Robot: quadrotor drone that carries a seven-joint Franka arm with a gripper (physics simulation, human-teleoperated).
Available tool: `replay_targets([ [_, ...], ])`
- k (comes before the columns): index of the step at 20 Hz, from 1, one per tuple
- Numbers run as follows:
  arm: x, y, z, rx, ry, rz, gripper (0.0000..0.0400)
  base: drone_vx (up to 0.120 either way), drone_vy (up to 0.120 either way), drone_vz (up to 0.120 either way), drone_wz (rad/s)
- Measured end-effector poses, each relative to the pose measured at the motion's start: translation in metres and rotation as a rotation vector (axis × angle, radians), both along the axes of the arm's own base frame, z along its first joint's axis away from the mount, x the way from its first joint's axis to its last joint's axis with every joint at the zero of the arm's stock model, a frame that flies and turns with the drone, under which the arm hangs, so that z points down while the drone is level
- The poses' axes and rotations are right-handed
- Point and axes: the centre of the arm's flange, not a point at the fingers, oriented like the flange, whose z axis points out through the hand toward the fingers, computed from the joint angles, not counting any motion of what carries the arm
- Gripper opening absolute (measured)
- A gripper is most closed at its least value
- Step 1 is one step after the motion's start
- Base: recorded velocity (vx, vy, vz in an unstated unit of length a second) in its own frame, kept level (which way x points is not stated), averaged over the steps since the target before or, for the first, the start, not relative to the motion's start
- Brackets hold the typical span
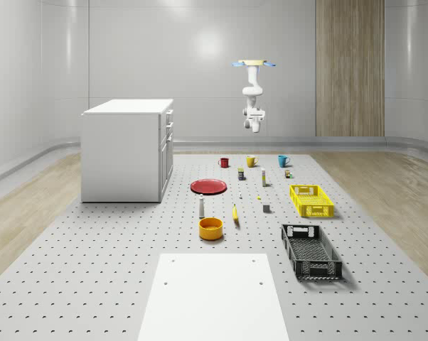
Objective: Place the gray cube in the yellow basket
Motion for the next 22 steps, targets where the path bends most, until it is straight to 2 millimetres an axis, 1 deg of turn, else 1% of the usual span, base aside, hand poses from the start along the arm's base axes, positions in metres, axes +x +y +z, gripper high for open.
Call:
replay_targets([
  [4,-0.004,0.000,0.030,0.000,-0.003,0.000,0.0400,0.000,0.000,0.000,0.000],
  [9,-0.003,0.000,0.061,0.000,-0.007,0.000,0.0400,0.000,0.000,0.000,0.000],
  [11,-0.002,0.000,0.071,0.000,-0.009,0.000,0.0400,0.100,0.000,0.000,0.000],
  [16,-0.001,0.000,0.085,0.000,-0.013,0.000,0.0400,0.120,0.000,0.000,0.000],
  [22,0.000,0.000,0.091,0.000,-0.017,0.000,0.0400,0.120,0.000,0.000,0.000],
])
